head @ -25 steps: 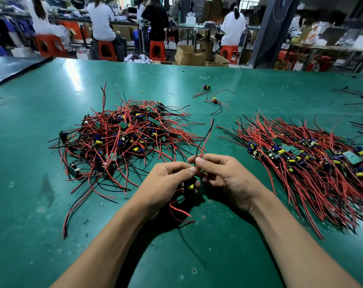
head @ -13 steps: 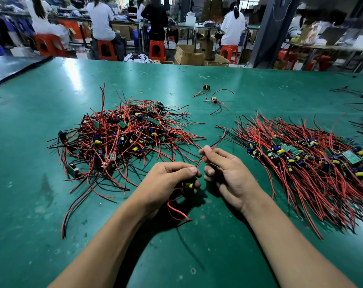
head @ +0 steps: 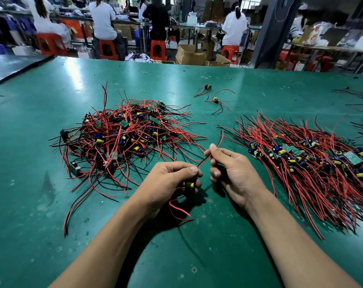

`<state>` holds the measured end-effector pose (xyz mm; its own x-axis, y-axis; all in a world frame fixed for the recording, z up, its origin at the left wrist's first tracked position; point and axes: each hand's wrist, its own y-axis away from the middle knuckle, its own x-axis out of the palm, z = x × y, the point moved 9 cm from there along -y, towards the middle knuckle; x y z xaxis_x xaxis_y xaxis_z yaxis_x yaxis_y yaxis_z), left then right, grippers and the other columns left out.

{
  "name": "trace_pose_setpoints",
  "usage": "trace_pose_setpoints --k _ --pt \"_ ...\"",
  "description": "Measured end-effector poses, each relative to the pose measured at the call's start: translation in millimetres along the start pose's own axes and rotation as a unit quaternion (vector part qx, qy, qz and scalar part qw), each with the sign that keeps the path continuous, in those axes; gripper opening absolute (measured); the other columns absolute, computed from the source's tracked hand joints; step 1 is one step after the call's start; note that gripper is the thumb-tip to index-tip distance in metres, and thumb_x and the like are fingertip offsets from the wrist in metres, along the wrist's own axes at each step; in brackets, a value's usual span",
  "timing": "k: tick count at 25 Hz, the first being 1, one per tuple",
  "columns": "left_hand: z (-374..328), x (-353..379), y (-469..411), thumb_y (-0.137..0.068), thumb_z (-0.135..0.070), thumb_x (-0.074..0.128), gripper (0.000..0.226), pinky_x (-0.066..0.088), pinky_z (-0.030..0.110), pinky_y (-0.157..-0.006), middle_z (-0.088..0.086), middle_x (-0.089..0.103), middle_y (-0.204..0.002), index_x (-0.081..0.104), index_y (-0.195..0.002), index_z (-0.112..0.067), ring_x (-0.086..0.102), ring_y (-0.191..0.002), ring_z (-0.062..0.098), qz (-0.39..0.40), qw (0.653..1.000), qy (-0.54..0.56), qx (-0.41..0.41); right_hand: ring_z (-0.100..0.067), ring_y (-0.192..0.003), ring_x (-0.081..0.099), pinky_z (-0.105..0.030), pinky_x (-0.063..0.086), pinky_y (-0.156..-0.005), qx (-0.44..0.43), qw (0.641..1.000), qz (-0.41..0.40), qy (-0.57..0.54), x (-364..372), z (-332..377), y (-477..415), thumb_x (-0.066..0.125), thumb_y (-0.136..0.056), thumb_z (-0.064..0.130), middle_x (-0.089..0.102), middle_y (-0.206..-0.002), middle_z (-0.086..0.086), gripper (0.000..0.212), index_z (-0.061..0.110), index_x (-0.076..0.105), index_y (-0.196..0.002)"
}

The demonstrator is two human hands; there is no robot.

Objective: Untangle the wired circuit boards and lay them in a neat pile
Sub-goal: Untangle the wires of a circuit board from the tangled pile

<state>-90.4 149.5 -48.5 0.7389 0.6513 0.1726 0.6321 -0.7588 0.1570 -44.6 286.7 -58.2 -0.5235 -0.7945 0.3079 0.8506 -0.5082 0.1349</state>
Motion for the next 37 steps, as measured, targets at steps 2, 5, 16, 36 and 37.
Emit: trace_pose_setpoints --k 2,5,16,36,37 --pt "0.0 0.9 0.2 -0.093 -0.010 0.061 0.015 0.050 0.017 -0.056 0.010 0.068 -0.069 0.071 -0.086 -0.001 0.061 -0.056 0.014 0.000 1.000 0.000 0.000 -0.006 -0.041 0.040 -0.018 0.035 -0.041 0.015 1.000 -0.003 -0.021 -0.4 -1.3 -0.1 0.074 -0.076 0.035 0.049 -0.059 0.005 0.020 0.016 0.075 -0.067" --pt "0.8 1.0 -0.1 -0.092 -0.009 0.061 0.014 0.050 0.017 -0.055 0.011 0.068 -0.068 0.071 -0.085 -0.001 0.060 -0.056 0.014 -0.001 1.000 0.001 -0.001 -0.004 -0.040 0.038 -0.016 0.033 -0.039 0.036 0.997 -0.008 -0.067 -0.6 -3.5 -0.3 0.073 -0.076 0.032 0.048 -0.059 0.005 0.019 0.015 0.074 -0.068" --pt "3.6 4.4 -2.9 -0.091 -0.009 0.063 0.018 0.049 0.016 -0.054 0.009 0.070 -0.067 0.074 -0.077 -0.008 0.061 -0.054 0.013 0.013 1.000 -0.026 0.006 -0.003 -0.043 0.044 -0.014 0.040 -0.041 0.068 0.966 -0.040 -0.245 -16.0 1.6 -4.2 0.054 -0.100 0.021 0.051 -0.062 0.003 0.026 0.004 0.067 -0.086" --pt "5.9 -0.4 -3.9 -0.091 -0.009 0.064 0.017 0.050 0.018 -0.055 0.014 0.069 -0.069 0.074 -0.078 -0.006 0.063 -0.055 0.018 0.005 1.000 0.000 0.002 -0.005 -0.042 0.050 -0.016 0.045 -0.041 0.108 0.903 0.042 -0.414 1.6 5.2 -0.1 0.057 -0.083 0.013 0.051 -0.058 0.002 0.021 0.001 0.069 -0.072" --pt "6.0 -0.8 -3.9 -0.091 -0.008 0.064 0.016 0.050 0.018 -0.055 0.014 0.069 -0.069 0.074 -0.079 -0.005 0.062 -0.055 0.018 0.003 1.000 0.002 0.002 -0.005 -0.041 0.048 -0.016 0.044 -0.040 0.112 0.904 0.041 -0.411 1.0 4.2 0.0 0.057 -0.084 0.014 0.051 -0.058 0.003 0.022 0.001 0.069 -0.071"
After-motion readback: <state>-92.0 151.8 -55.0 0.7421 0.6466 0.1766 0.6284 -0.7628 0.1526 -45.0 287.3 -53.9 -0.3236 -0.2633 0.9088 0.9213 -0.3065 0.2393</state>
